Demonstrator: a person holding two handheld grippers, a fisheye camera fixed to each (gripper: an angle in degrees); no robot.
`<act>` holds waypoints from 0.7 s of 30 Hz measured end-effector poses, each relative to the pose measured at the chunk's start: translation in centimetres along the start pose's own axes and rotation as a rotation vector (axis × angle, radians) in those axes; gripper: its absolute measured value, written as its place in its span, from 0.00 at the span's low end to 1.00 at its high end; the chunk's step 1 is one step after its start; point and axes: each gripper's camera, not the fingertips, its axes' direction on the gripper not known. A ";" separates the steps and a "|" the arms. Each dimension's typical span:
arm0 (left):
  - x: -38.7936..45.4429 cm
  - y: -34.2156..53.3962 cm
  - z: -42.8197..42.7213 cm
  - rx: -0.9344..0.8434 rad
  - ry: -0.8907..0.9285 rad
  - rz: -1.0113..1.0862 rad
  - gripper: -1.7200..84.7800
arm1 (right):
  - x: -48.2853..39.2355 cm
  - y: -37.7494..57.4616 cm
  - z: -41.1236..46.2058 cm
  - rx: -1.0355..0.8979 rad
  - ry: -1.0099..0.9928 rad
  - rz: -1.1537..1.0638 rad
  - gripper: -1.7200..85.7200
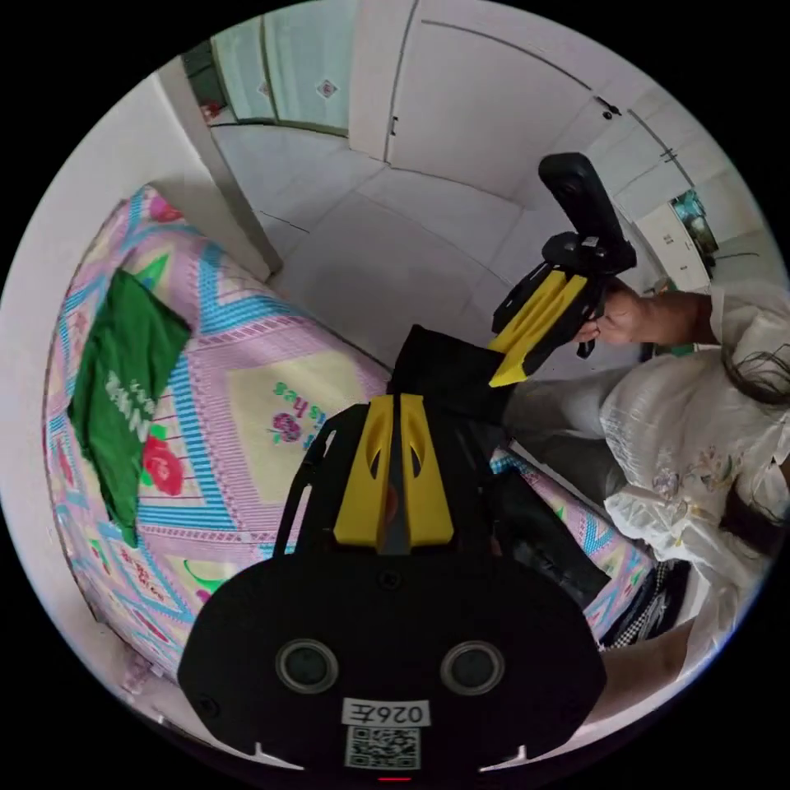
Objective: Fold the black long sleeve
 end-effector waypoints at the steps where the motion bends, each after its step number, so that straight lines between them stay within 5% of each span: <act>1: -0.4 0.4 -1.4 0.029 -0.024 -0.019 0.02 | -1.4 -2.1 -0.8 0.017 0.047 -0.064 0.00; 12: 3.7 19.4 -23.9 0.489 -0.517 -0.359 0.02 | -23.5 -13.9 -0.5 0.218 0.200 -0.639 0.00; 21: 23.3 47.1 -20.0 0.818 -0.670 -0.731 0.02 | -37.1 -7.7 10.9 0.040 -0.211 -0.930 0.00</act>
